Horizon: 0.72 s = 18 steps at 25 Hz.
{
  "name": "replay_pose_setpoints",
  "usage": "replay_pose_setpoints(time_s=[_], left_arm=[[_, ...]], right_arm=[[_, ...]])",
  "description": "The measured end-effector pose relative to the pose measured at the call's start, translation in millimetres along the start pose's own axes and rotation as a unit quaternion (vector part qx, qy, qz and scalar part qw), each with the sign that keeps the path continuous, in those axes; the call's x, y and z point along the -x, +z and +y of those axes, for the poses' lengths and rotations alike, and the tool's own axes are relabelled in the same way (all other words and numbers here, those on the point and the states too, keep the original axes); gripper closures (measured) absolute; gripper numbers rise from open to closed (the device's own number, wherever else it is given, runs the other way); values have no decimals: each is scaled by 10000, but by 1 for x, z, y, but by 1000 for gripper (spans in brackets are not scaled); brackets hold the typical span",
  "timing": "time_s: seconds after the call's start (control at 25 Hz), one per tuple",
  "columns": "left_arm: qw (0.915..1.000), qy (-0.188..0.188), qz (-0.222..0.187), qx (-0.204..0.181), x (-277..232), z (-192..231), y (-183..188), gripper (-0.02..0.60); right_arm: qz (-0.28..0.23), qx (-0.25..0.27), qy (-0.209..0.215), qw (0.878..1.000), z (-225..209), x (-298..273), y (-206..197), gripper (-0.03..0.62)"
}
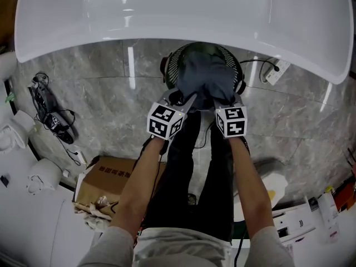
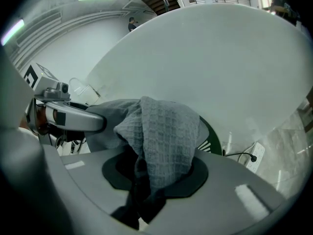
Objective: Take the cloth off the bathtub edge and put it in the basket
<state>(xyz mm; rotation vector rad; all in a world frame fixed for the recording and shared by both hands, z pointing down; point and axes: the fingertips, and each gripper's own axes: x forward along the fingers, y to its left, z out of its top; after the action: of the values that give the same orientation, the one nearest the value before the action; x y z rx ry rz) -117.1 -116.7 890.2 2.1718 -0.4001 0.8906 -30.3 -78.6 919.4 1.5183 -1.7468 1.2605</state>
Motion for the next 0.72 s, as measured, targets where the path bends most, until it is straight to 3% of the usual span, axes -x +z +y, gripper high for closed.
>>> replay_pose_setpoints(time_s=[0.16, 0.44, 0.72], left_arm=[[10000, 60, 5, -44, 1, 2, -1, 399], [9987, 494, -76, -65, 16, 13, -12, 399], [9972, 739, -113, 18, 25, -11, -30, 399]], right_arm=[[-69, 133, 79, 9999, 1, 0, 3, 485], [184, 381, 268, 9987, 6, -9, -10, 431], [138, 1078, 684, 9917, 16, 22, -18, 419]])
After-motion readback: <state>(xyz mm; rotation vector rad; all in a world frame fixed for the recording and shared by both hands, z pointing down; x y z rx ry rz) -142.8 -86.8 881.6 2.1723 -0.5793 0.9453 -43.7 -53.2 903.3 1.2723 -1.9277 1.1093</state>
